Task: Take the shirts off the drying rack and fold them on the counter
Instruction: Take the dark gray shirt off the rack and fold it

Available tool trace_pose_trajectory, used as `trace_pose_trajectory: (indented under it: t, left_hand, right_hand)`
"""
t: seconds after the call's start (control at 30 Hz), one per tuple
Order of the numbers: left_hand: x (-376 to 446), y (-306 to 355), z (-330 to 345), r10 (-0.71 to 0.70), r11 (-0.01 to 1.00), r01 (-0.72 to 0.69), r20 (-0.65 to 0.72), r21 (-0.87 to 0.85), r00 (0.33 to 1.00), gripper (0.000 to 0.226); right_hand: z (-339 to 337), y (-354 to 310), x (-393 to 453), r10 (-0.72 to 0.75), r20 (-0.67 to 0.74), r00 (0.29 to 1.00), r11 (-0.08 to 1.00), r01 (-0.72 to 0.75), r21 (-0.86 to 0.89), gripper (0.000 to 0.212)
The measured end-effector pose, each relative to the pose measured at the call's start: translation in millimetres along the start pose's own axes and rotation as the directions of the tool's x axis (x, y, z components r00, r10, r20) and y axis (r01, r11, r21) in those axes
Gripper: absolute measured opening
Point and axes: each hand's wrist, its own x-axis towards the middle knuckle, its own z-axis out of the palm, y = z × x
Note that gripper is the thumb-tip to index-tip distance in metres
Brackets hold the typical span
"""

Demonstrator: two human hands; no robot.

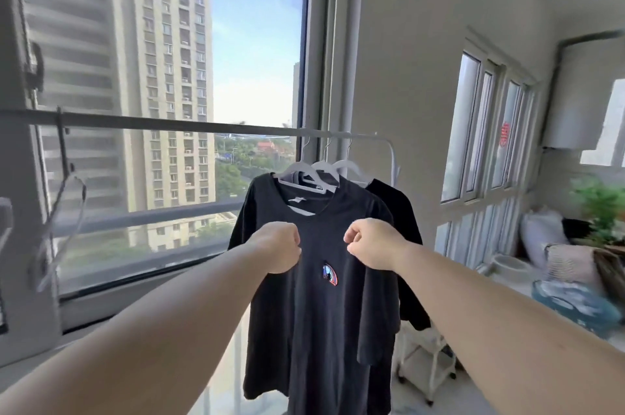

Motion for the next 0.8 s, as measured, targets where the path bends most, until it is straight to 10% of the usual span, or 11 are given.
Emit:
trace_pose_trajectory:
  t: [0.33, 0.8]
  left_hand:
    - [89.9, -4.8, 17.2, -0.192, 0.981, 0.191, -0.086, -0.016, 0.978, 0.059]
    - [188.1, -58.1, -5.7, -0.245, 0.960, 0.275, -0.315, 0.054, 0.917, 0.074]
  right_hand:
    - [5.2, 11.1, 136.4, -0.074, -0.154, 0.985, 0.996, 0.065, -0.061, 0.057]
    - [2.1, 7.4, 200.3, -0.012, -0.316, 0.949, 0.998, 0.030, 0.055, 0.021]
